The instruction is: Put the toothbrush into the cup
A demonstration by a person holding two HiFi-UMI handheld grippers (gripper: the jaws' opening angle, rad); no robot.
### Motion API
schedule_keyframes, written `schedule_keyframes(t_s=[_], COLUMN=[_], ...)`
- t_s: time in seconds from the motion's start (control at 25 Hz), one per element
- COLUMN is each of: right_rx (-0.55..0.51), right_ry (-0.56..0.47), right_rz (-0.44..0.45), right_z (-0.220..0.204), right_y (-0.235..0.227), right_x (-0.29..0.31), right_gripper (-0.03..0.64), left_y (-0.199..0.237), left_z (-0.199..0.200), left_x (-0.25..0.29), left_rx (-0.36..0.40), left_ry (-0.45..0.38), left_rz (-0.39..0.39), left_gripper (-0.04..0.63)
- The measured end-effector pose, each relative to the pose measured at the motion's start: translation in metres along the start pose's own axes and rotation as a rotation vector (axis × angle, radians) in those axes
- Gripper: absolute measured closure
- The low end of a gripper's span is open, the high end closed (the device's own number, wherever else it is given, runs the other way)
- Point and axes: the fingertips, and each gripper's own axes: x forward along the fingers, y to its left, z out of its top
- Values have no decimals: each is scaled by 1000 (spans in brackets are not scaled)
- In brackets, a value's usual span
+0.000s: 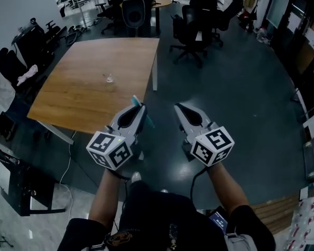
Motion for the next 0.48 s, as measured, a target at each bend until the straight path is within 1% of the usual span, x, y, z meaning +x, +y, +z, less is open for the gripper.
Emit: schedule_keyframes(t_s=[0.24, 0.36, 0.48], right_rx=[45, 57, 58], right_ry=[9, 19, 30], right_rz=[54, 71, 77], right_z=[-11, -18, -23], right_y=[6, 9, 8], right_x=[28, 46, 67], right_gripper=[614, 614, 614], left_y=[36, 56, 79], left_z=[7, 9, 9], left_x=[-23, -28, -28], left_rx=[3, 3, -7], left_ry=[-5, -7, -8], left_rz=[95, 124, 137], left_gripper=[566, 566, 566])
